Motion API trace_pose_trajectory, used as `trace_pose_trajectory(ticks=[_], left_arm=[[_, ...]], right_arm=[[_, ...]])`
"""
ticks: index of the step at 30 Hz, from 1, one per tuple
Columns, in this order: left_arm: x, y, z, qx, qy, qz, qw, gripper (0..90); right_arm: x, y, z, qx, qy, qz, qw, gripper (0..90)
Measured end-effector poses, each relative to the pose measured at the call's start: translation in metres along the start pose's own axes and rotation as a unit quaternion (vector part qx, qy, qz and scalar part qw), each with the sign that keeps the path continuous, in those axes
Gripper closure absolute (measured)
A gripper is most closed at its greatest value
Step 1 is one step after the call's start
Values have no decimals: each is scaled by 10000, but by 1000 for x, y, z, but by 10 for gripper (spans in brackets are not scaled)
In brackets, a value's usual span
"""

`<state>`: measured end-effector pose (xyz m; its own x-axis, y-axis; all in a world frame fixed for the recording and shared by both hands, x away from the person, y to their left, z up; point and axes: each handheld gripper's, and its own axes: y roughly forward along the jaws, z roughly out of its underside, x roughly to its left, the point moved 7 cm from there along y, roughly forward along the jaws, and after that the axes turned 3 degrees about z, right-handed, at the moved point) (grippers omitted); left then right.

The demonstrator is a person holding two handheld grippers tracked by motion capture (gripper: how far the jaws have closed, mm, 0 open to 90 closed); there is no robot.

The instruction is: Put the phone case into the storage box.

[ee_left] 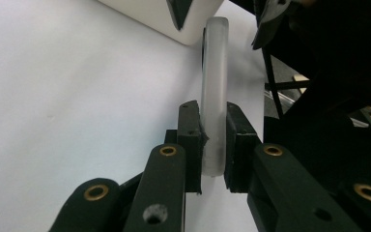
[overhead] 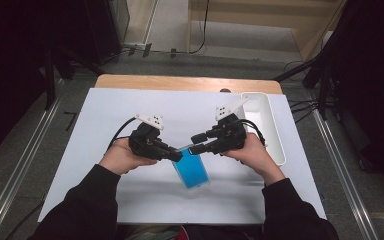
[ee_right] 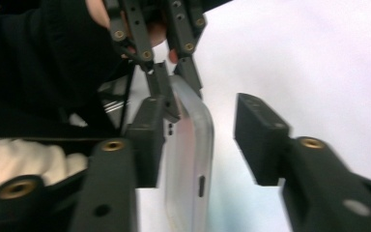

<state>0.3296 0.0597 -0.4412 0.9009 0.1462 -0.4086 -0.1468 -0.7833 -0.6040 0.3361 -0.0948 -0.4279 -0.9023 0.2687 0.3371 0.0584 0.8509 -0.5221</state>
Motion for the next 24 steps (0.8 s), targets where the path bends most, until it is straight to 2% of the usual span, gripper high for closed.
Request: trace_pose_trajectory(ticks=[5, 10, 14, 15, 19, 24], left_arm=[[1, -2, 0, -4, -64, -49, 10000, 796], [2, -4, 0, -23, -148, -86, 9999, 796], [2, -5, 0, -30, -195, -110, 9997, 795], [3, -5, 0, -27, -202, -106, 9997, 796], [4, -7, 0, -29, -313, -151, 9994, 795], [5, -10, 0, -56, -456, -208, 9987, 795]], right_arm=[[-4, -4, 2, -149, 3, 357, 9993, 330], [-6, -6, 5, -203, 97, 590, 9980, 253], [-7, -3, 8, -156, 148, 627, 9978, 71], [-8, -2, 9, -136, 137, 703, 9973, 0], [-11, -2, 13, -193, 164, 925, 9954, 0], [-12, -4, 19, -122, 255, 1130, 9932, 0]])
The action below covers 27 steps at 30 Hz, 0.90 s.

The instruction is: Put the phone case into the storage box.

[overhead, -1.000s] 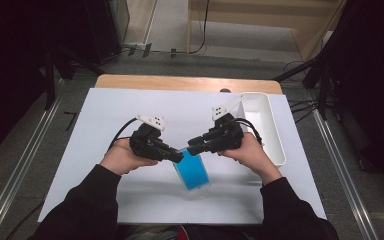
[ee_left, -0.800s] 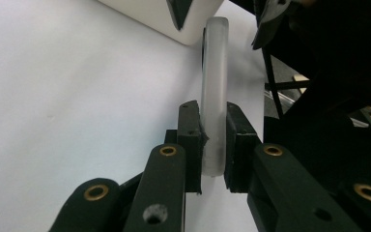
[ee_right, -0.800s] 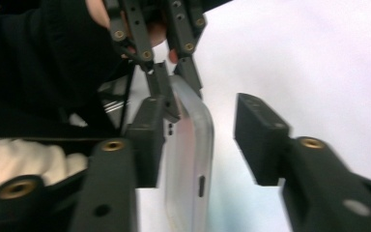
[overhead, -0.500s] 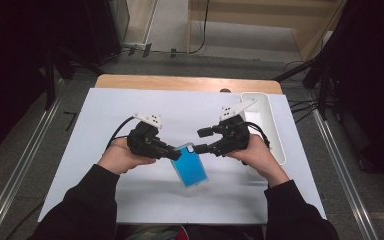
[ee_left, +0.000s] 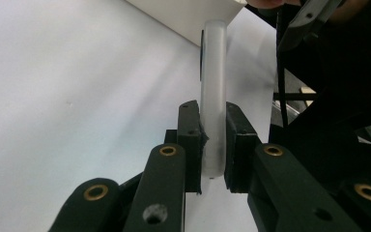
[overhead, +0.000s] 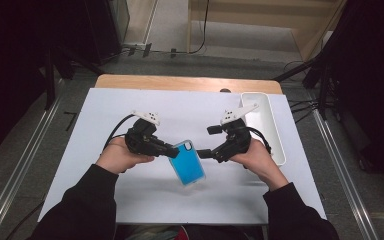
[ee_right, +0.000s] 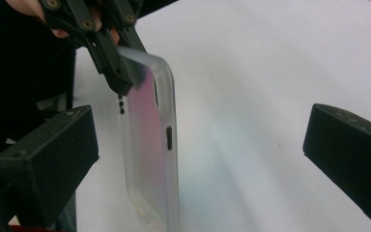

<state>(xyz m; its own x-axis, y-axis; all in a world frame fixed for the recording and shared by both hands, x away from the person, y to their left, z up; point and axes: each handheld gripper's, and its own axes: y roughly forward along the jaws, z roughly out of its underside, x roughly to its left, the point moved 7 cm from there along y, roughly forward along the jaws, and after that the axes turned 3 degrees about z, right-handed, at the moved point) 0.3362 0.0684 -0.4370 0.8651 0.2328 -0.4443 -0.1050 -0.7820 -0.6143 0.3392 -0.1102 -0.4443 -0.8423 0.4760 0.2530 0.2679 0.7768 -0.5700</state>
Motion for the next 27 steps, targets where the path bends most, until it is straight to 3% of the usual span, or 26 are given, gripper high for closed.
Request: trace_pose_trajectory(ticks=[4, 11, 19, 27], left_arm=[[2, -3, -1, -9, -119, -54, 9999, 795], [6, -10, -3, -76, -325, -279, 9991, 795], [10, -17, -6, -200, -497, -655, 9964, 795], [10, -19, -7, -230, -622, -795, 9946, 795]], right_arm=[[0, 0, 5, 114, 104, 170, 9997, 0], [2, -2, 11, -16, 145, 370, 9992, 0], [8, -5, 19, -108, 228, 517, 9983, 0], [13, -5, 27, -161, 288, 738, 9967, 0]])
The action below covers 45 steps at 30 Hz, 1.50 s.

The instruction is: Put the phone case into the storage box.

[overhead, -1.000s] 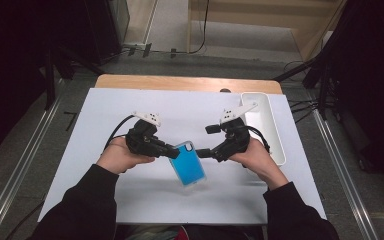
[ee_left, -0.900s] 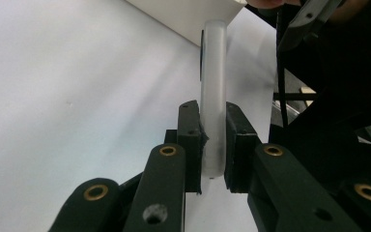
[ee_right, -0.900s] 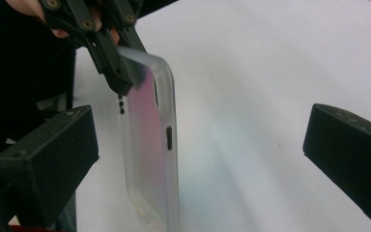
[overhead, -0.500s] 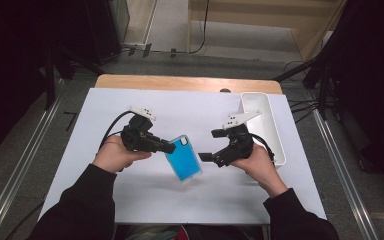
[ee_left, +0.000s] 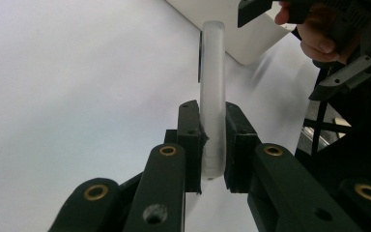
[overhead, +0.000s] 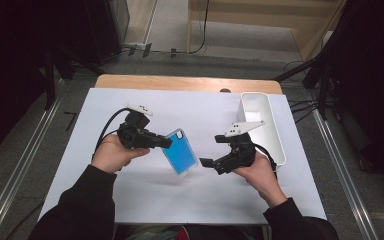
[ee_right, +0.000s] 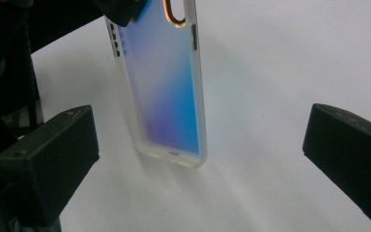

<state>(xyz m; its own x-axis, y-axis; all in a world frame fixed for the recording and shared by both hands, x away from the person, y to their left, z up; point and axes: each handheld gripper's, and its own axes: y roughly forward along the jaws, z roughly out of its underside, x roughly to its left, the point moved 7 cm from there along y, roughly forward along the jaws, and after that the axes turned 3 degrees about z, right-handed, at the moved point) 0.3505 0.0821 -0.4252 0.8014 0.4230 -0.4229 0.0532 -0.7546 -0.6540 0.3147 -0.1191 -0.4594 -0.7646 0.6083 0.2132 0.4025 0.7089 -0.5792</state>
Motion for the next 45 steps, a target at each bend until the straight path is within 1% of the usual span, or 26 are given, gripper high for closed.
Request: trace_pose_trajectory(ticks=[5, 7, 11, 12, 14, 16, 19, 20, 23, 29, 32, 35, 36, 38, 39, 41, 43, 45], left_arm=[[1, -1, -1, -41, -60, -102, 9999, 795], [2, -1, -1, -52, -93, -169, 9998, 795], [4, -2, -1, -38, -174, -239, 9996, 795], [4, -2, -1, -43, -195, -269, 9994, 795], [5, -3, -1, -51, -225, -303, 9993, 795], [5, -3, -1, -74, -238, -310, 9992, 795], [6, -4, -2, -101, -306, -359, 9988, 796], [6, -4, -2, -118, -343, -346, 9987, 796], [7, -4, -2, -124, -407, -413, 9982, 796], [9, -4, -3, -127, -637, -498, 9966, 796], [10, -3, -3, -114, -736, -523, 9959, 796], [9, -2, -3, -126, -728, -491, 9961, 796], [9, -2, -3, -115, -730, -515, 9959, 796], [9, -1, -3, -98, -759, -567, 9955, 796], [9, -1, -3, -71, -771, -590, 9953, 796], [10, 1, -2, -61, -842, -592, 9947, 796], [10, 2, -2, -11, -867, -600, 9944, 796], [9, 3, -2, 29, -925, -583, 9940, 795]], right_arm=[[1, 0, 3, -177, 59, 164, 9997, 0], [0, 0, 5, -189, 87, 284, 9994, 0], [1, 0, 7, -263, 264, 312, 9988, 0], [2, 1, 8, -284, 267, 339, 9987, 0], [3, 2, 9, -320, 225, 468, 9981, 0], [4, 4, 10, -358, 217, 529, 9977, 0], [6, 6, 12, -454, 280, 609, 9967, 0], [7, 7, 13, -443, 283, 655, 9965, 0], [10, 10, 14, -453, 255, 717, 9961, 0], [14, 16, 12, -576, 244, 886, 9941, 0], [15, 18, 10, -663, 313, 969, 9926, 0], [15, 21, 9, -671, 251, 958, 9928, 0], [16, 22, 9, -668, 271, 959, 9928, 0], [16, 24, 8, -704, 209, 963, 9926, 0], [17, 25, 6, -736, 223, 974, 9923, 0], [17, 27, 4, -766, 180, 974, 9921, 0], [18, 29, 1, -810, 173, 1005, 9915, 0], [18, 32, -1, -816, 146, 991, 9916, 0]])
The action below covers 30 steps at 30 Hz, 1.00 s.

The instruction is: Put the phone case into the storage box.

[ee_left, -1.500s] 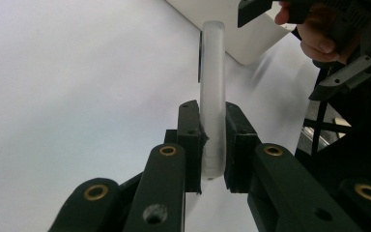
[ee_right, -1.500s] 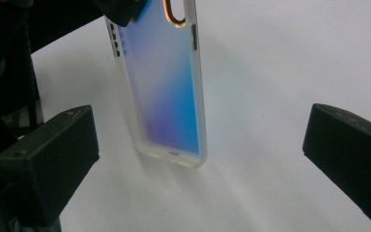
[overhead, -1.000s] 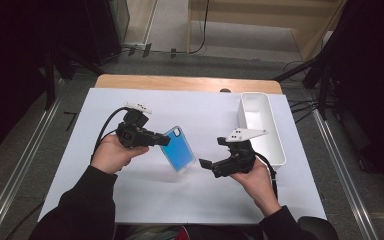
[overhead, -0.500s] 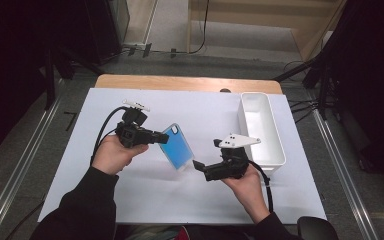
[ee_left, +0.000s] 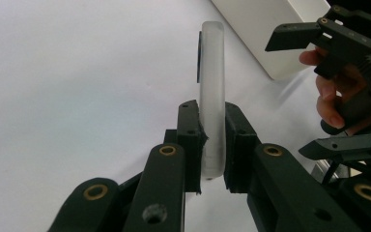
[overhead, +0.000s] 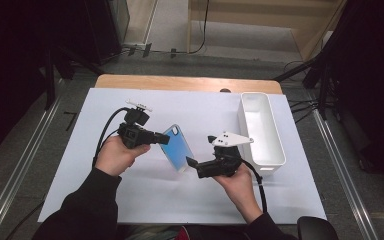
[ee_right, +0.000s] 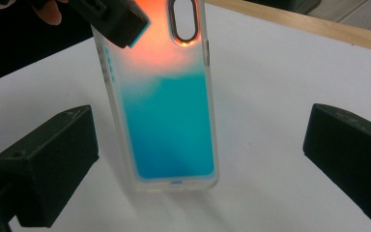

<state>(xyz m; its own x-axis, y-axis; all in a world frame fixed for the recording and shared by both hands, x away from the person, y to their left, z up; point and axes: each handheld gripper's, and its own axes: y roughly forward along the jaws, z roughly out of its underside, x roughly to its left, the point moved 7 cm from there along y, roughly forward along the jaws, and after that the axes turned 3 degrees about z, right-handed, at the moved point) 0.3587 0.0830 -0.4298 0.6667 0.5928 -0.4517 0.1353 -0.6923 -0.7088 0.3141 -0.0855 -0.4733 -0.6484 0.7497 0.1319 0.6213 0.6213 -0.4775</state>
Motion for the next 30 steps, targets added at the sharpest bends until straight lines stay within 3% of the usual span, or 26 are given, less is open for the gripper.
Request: trace_pose_trajectory(ticks=[8, 23, 30], left_arm=[[-2, 0, -1, 22, -90, 24, 10000, 796], [-4, 1, -1, 36, -234, 102, 9997, 795], [-5, 3, -3, 19, -446, 128, 9989, 794]], right_arm=[[5, 6, -7, 47, 22, -3, 10000, 0], [16, 19, -24, 91, -175, 0, 9998, 0], [20, 27, -32, 66, -244, -54, 9997, 0]])
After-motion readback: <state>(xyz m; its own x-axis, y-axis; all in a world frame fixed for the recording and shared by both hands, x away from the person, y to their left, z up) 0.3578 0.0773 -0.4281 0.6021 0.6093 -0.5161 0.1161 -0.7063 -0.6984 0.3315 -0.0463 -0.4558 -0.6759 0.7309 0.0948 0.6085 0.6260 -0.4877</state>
